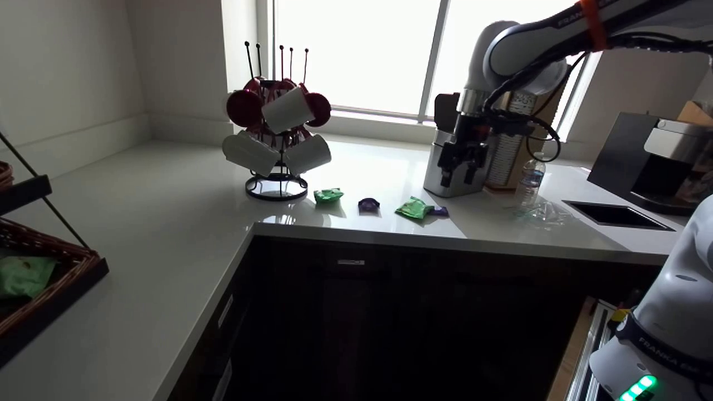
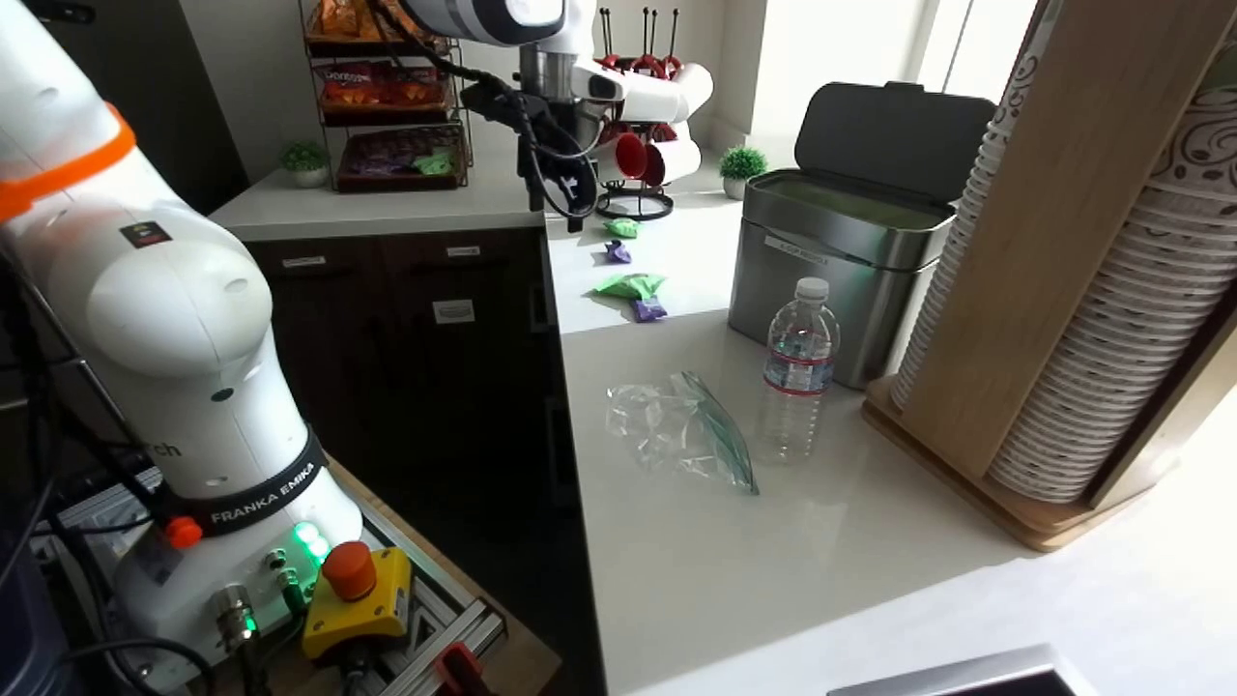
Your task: Pick up the green sachet on the left and place it next to the green sachet on the right then move both sachets backwards, move the purple sachet on the left to the right.
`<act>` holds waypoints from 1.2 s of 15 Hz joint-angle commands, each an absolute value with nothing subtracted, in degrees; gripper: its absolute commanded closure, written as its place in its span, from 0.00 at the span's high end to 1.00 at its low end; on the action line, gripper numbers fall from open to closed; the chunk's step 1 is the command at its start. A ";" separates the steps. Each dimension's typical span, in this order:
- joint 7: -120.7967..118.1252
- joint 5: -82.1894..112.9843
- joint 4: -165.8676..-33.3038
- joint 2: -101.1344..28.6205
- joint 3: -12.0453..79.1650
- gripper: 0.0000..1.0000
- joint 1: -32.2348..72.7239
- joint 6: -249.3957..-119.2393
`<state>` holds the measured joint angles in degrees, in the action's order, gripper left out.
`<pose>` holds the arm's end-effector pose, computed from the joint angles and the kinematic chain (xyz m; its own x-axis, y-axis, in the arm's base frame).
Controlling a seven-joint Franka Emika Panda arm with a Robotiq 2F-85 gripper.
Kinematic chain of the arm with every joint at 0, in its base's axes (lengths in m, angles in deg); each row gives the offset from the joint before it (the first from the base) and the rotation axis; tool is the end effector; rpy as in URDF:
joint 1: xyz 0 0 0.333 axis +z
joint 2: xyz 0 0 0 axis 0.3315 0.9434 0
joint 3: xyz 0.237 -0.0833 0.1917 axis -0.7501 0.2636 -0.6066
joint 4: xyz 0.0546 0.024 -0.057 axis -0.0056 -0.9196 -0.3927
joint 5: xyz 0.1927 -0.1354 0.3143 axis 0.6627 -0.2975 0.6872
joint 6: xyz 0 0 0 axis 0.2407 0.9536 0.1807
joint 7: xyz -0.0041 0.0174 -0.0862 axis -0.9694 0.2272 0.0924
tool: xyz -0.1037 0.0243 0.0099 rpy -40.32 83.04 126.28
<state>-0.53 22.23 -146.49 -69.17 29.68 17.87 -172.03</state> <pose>0.4434 -0.0092 0.4125 0.9874 -0.1574 -0.0165 -0.1581 -0.9858 -0.0564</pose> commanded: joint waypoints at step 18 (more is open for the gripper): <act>10.10 27.51 -120.94 -43.52 26.47 1.00 22.51 -178.75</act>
